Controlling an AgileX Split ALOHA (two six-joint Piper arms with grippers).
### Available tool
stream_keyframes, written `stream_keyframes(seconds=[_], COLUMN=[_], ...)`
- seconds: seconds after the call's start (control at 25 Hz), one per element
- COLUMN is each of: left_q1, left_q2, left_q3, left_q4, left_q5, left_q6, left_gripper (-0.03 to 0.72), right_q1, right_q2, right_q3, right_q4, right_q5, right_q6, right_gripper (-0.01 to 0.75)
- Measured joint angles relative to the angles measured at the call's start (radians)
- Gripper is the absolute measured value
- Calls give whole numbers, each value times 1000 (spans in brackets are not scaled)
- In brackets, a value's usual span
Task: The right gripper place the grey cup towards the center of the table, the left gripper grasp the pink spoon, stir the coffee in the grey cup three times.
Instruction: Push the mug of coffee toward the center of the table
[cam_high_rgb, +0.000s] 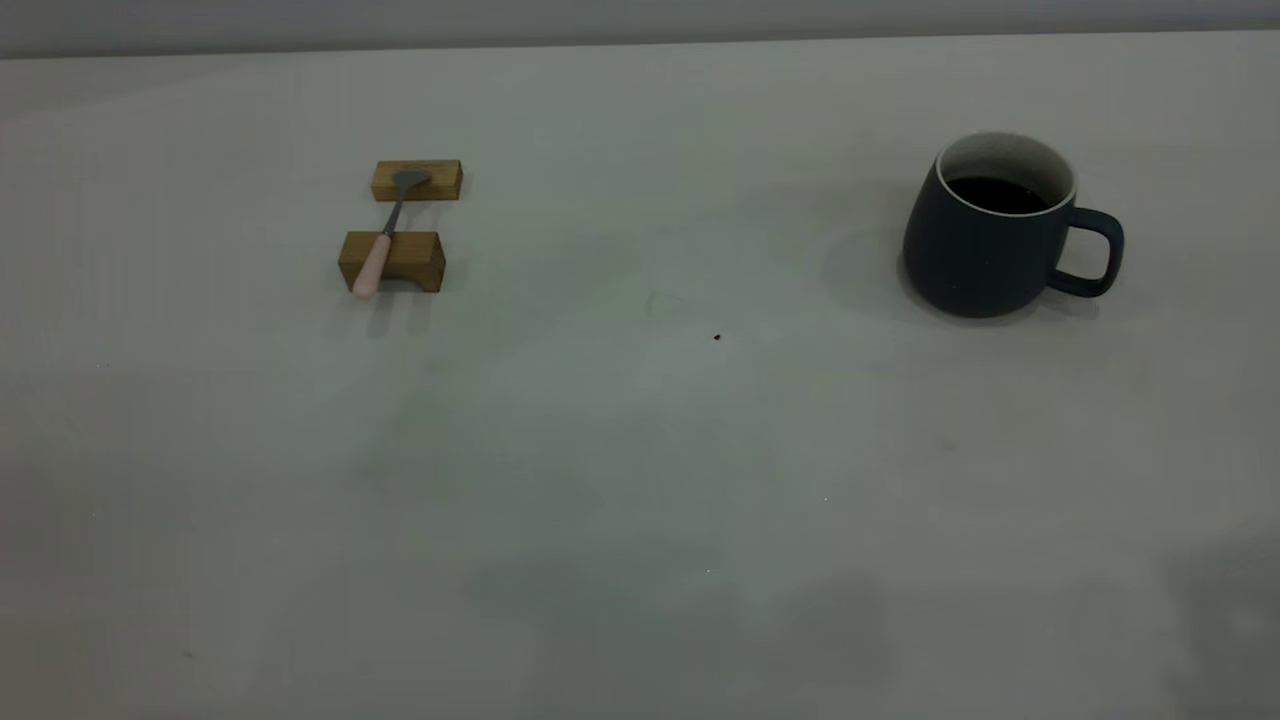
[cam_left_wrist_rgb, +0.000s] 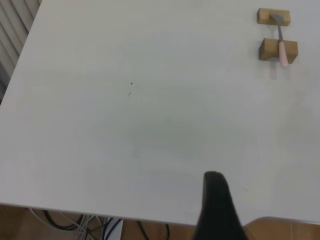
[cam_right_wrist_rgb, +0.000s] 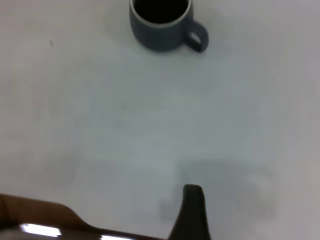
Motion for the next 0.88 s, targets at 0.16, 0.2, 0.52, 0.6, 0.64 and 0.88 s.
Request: stream_keyframes(seconds=[0.16, 0.2, 0.52, 0.6, 0.64, 0.88], left_q1=[0, 0, 0, 0, 0, 0], left_q2=[0, 0, 0, 0, 0, 0], left_q3=[0, 0, 0, 0, 0, 0], left_q4=[0, 0, 0, 0, 0, 0], left_q5=[0, 0, 0, 0, 0, 0], left_q6=[0, 0, 0, 0, 0, 0], left_gripper=[583, 583, 583, 583, 583, 583], right_q1=[0, 0, 0, 7, 13, 31], right_q2=[252, 305, 712, 814, 856, 1088], right_q3=[-52, -64, -198, -243, -269, -409], right_q4=[3, 8, 113, 120, 120, 83], right_q5=[-77, -97, -218, -227, -230, -251], right_q6=[-155, -202, -557, -605, -623, -681], right_gripper=[727, 727, 725, 722, 721, 713])
